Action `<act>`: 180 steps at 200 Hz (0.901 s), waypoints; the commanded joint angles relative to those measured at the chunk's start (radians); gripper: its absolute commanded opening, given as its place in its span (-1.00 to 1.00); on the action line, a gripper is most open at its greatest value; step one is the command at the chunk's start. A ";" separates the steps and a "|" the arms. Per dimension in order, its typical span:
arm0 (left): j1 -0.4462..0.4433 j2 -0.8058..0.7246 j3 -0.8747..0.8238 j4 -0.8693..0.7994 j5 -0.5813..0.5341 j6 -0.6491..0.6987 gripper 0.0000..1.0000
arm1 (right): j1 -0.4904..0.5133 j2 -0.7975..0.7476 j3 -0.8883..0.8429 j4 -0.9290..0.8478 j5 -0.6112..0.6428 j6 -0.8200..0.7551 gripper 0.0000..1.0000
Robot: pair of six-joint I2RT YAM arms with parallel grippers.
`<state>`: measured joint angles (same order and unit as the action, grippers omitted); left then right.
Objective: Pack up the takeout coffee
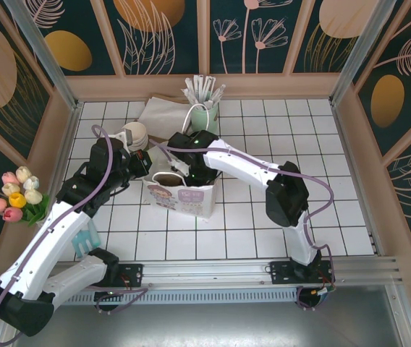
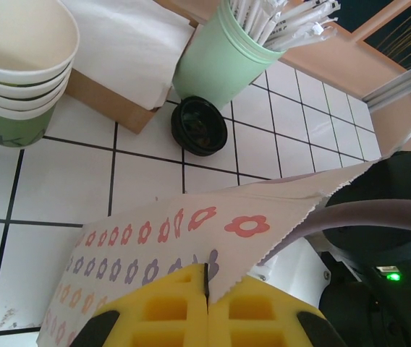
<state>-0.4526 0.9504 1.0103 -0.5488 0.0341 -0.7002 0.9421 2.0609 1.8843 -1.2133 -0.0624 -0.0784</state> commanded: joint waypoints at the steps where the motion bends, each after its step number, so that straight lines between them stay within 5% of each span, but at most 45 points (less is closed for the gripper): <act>1: 0.000 0.004 0.037 0.026 -0.022 0.016 -1.00 | -0.008 -0.018 0.046 -0.029 -0.019 -0.032 0.98; 180: -0.001 0.054 0.077 -0.043 -0.048 -0.034 -1.00 | 0.015 -0.110 0.145 -0.027 -0.036 -0.116 0.98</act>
<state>-0.4526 0.9997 1.0569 -0.5690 0.0067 -0.7128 0.9501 2.0251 1.9858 -1.2293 -0.0757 -0.1535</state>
